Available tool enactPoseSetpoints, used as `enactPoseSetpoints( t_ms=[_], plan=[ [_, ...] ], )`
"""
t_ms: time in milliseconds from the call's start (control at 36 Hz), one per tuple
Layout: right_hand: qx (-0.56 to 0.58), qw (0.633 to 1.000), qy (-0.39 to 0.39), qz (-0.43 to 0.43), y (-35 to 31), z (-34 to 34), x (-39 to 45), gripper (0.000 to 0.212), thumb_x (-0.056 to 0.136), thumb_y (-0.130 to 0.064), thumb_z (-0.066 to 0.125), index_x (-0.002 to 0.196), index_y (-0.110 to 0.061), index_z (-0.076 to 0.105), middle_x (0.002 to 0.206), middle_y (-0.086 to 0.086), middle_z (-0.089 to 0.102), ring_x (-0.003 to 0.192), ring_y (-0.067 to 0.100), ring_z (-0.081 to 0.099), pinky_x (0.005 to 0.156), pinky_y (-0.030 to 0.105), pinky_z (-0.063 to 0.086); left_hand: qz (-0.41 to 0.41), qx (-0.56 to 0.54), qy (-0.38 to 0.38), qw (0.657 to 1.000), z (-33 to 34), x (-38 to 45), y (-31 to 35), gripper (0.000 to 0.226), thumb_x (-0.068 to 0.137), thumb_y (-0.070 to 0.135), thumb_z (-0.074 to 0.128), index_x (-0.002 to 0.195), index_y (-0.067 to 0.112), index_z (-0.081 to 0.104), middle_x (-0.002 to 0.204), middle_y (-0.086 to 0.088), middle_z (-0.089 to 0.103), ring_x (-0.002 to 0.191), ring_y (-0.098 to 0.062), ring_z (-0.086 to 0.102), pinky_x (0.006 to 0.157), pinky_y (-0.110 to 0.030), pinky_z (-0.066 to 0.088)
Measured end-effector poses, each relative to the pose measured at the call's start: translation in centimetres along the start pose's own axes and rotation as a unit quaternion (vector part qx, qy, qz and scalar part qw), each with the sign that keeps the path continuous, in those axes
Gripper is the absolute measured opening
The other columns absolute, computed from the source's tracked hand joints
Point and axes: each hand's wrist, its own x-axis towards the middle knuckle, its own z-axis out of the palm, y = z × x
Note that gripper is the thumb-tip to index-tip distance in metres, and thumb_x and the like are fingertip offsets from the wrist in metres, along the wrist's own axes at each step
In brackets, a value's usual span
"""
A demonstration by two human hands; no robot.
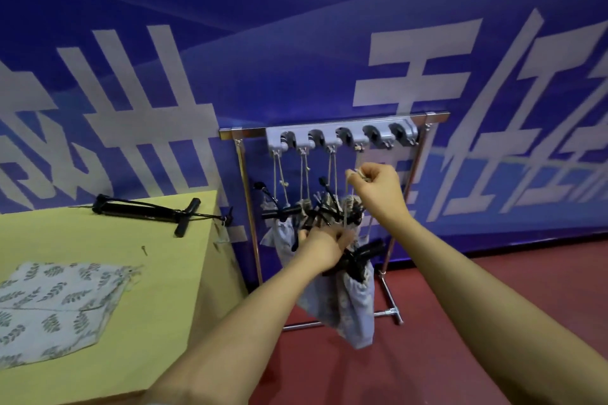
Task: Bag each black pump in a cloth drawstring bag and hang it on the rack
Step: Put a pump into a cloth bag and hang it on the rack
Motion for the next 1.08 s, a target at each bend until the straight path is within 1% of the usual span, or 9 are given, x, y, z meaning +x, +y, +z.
enactPoseSetpoints(
  t_ms=[167, 306, 472, 611, 667, 750, 833, 972, 1083],
  plan=[
    [-0.061, 0.997, -0.020, 0.051, 4.2, -2.0, 0.9, 0.048, 0.087, -0.009, 0.059, 0.055, -0.014, 0.023, 0.052, 0.000, 0.018, 0.047, 0.008, 0.017, 0.046, 0.022, 0.016, 0.023, -0.049, -0.048, 0.997, 1.4, 3.5, 1.5, 0.030, 0.097, 0.034, 0.042, 0.099, 0.016, 0.066, 0.110, -0.016, 0.066, 0.109, -0.030, 0.058, 0.093, -0.035, 0.038],
    [-0.094, 0.992, -0.017, 0.083, 7.0, -3.8, 2.1, 0.049, 0.087, -0.009, 0.058, 0.054, -0.015, 0.023, 0.056, 0.011, 0.023, 0.057, 0.018, 0.021, 0.052, 0.030, 0.019, 0.029, -0.036, -0.078, 0.996, 3.3, 6.4, 2.8, 0.033, 0.097, 0.038, 0.042, 0.101, 0.018, 0.068, 0.111, -0.010, 0.067, 0.110, -0.025, 0.058, 0.095, -0.034, 0.039],
    [-0.097, 0.990, -0.032, 0.100, 9.7, -6.5, 4.8, 0.053, 0.089, -0.009, 0.058, 0.056, -0.018, 0.018, 0.054, 0.002, 0.015, 0.055, 0.017, 0.016, 0.057, 0.031, 0.019, 0.018, -0.029, -0.093, 0.995, 4.3, 10.2, 5.3, 0.037, 0.097, 0.041, 0.039, 0.101, 0.020, 0.068, 0.108, -0.010, 0.069, 0.108, -0.028, 0.059, 0.097, -0.035, 0.040],
    [-0.093, 0.988, -0.054, 0.108, 11.9, -7.2, 8.1, 0.051, 0.088, -0.008, 0.056, 0.055, -0.018, 0.018, 0.055, 0.003, 0.016, 0.057, 0.018, 0.017, 0.055, 0.031, 0.016, 0.012, -0.063, -0.031, 0.997, 3.7, 13.3, 7.5, 0.023, 0.094, 0.024, 0.044, 0.092, 0.020, 0.067, 0.099, -0.010, 0.070, 0.102, -0.028, 0.060, 0.085, -0.031, 0.035],
    [-0.103, 0.985, -0.070, 0.117, 13.1, -7.5, 9.7, 0.049, 0.090, -0.010, 0.055, 0.055, -0.017, 0.021, 0.054, 0.003, 0.020, 0.056, 0.018, 0.020, 0.053, 0.031, 0.018, -0.001, -0.114, -0.005, 0.993, 3.3, 15.2, 8.6, 0.020, 0.093, 0.018, 0.046, 0.091, 0.018, 0.066, 0.096, -0.012, 0.070, 0.097, -0.032, 0.062, 0.082, -0.034, 0.040],
    [-0.140, 0.977, -0.101, 0.128, 15.1, -8.2, 12.1, 0.045, 0.092, -0.016, 0.053, 0.056, -0.015, 0.025, 0.056, 0.006, 0.029, 0.056, 0.019, 0.027, 0.051, 0.032, 0.021, -0.010, -0.167, 0.023, 0.986, 2.5, 17.6, 10.5, 0.025, 0.095, 0.016, 0.045, 0.093, 0.007, 0.068, 0.094, -0.017, 0.069, 0.090, -0.033, 0.063, 0.075, -0.036, 0.047],
    [-0.153, 0.970, -0.135, 0.133, 16.5, -9.2, 13.9, 0.043, 0.089, -0.011, 0.053, 0.057, -0.015, 0.025, 0.055, 0.003, 0.027, 0.053, 0.017, 0.023, 0.050, 0.032, 0.019, -0.026, -0.183, 0.062, 0.981, 2.0, 19.6, 11.3, 0.026, 0.096, 0.016, 0.044, 0.088, 0.009, 0.068, 0.093, -0.012, 0.070, 0.085, -0.030, 0.062, 0.076, -0.034, 0.049],
    [-0.105, 0.970, -0.174, 0.135, 18.2, -10.2, 17.1, 0.021, 0.091, -0.011, 0.049, 0.071, -0.003, 0.048, 0.057, 0.002, 0.036, 0.053, 0.017, 0.029, 0.052, 0.028, 0.026, -0.046, -0.204, 0.118, 0.971, 1.1, 22.3, 12.2, 0.024, 0.096, 0.013, 0.045, 0.092, 0.007, 0.068, 0.082, -0.005, 0.064, 0.073, -0.017, 0.054, 0.064, -0.025, 0.038],
    [-0.097, 0.976, -0.163, 0.109, 18.7, -9.7, 19.5, 0.025, 0.096, -0.013, 0.046, 0.073, -0.006, 0.040, 0.059, 0.003, 0.035, 0.054, 0.017, 0.028, 0.051, 0.029, 0.024, -0.060, -0.216, 0.153, 0.963, 0.4, 24.7, 12.8, 0.024, 0.095, 0.014, 0.046, 0.088, 0.010, 0.068, 0.076, -0.004, 0.063, 0.070, -0.019, 0.056, 0.064, -0.025, 0.042]
  ],
)
